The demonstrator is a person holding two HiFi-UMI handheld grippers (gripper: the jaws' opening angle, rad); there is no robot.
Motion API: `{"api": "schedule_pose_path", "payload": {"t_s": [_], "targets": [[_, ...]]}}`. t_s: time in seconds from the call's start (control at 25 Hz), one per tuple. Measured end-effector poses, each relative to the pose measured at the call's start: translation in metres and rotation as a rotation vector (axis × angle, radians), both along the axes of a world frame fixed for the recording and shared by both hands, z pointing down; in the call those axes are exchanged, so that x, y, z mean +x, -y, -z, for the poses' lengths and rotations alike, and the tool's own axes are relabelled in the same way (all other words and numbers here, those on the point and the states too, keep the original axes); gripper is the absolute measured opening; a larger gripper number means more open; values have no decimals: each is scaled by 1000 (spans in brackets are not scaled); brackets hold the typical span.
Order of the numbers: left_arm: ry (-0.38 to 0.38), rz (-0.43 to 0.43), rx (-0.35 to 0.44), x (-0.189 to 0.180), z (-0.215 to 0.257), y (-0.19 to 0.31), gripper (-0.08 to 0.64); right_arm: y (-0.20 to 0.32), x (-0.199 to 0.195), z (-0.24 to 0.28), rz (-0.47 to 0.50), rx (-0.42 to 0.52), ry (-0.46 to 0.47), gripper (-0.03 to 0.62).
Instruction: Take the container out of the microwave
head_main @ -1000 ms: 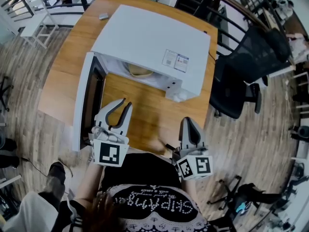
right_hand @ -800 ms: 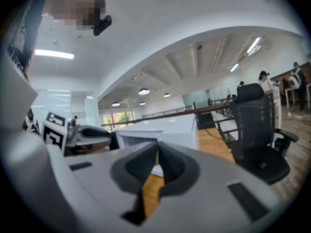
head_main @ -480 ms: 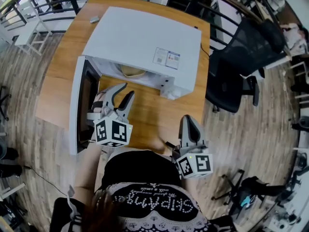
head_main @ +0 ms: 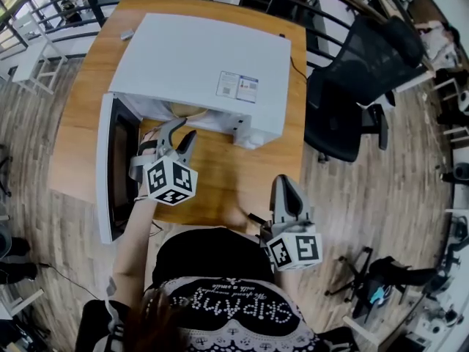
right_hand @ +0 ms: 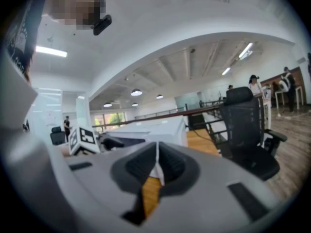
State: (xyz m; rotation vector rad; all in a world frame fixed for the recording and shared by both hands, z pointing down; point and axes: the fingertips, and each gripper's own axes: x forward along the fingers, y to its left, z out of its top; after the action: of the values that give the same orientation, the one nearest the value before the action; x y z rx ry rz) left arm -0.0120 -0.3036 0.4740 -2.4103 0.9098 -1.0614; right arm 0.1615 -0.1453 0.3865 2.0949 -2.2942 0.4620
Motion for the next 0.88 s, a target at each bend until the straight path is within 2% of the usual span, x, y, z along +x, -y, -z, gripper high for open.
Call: {"api": "schedule_pose_path", "payload": {"t_s": [0.88], "targets": [[106,-48,-140,16,-75,47,178,-7,10,-6,-60,-30,9,37]]}}
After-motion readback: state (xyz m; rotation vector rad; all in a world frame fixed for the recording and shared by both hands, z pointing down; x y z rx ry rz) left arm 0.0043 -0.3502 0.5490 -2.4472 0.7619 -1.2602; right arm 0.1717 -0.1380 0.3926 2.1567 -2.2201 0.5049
